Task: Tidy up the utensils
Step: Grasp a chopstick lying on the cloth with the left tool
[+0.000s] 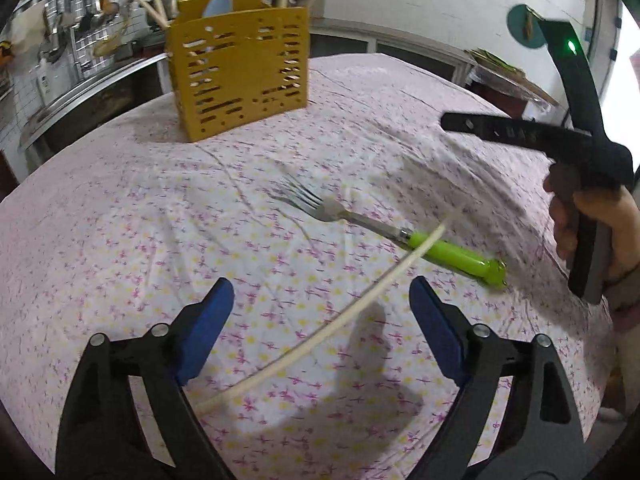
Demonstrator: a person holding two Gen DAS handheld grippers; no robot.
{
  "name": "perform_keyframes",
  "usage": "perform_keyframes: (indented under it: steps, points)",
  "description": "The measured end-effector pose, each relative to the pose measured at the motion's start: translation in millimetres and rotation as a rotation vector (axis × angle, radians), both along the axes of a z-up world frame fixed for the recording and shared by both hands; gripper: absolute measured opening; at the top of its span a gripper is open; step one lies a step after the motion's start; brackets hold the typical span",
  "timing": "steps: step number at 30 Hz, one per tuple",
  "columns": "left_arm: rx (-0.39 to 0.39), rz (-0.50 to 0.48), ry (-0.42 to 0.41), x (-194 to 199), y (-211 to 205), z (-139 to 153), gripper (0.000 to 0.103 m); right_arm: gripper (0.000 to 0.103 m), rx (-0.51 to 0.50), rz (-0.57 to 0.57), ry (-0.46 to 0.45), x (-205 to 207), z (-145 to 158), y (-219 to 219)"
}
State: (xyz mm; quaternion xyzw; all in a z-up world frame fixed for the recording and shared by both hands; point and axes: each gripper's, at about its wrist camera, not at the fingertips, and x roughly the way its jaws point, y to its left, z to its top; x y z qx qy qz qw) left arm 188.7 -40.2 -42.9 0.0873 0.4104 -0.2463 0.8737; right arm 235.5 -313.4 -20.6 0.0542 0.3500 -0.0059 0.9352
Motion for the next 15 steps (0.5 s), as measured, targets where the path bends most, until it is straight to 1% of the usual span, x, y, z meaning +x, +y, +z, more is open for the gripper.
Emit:
perform_keyframes:
  steps: [6,7,8,9,11,13,14,15]
  points:
    - [0.068,-0.057,0.001,-1.9,-20.7,-7.9,0.072,0.071,-0.007,0.006,0.001,4.0,2.3,2.8]
    - [0.081,-0.059,0.006,-1.0,-23.3,-9.6,0.065,0.071,-0.008,0.008,0.002,5.0,2.7,3.9]
    - [0.092,-0.061,0.017,1.8,-25.9,-11.1,0.061,0.071,-0.010,0.011,0.004,5.9,3.1,5.0]
    - [0.093,-0.059,0.027,4.8,-28.2,-11.5,0.057,0.071,-0.014,0.014,0.006,7.2,3.3,7.4]
    - [0.084,-0.051,0.037,11.6,-30.0,-9.0,0.044,0.071,-0.021,0.021,0.007,7.9,3.5,9.6]
    - [0.078,-0.031,0.051,20.2,-29.3,-8.2,0.020,0.071,-0.030,0.031,0.008,7.9,3.9,14.5]
    - [0.065,-0.012,0.065,27.1,-26.9,-7.0,0.017,0.071,-0.034,0.037,0.008,7.8,4.5,17.4]
    - [0.053,0.000,0.077,31.6,-25.3,-6.4,0.010,0.071,-0.036,0.042,0.007,7.6,5.0,18.9]
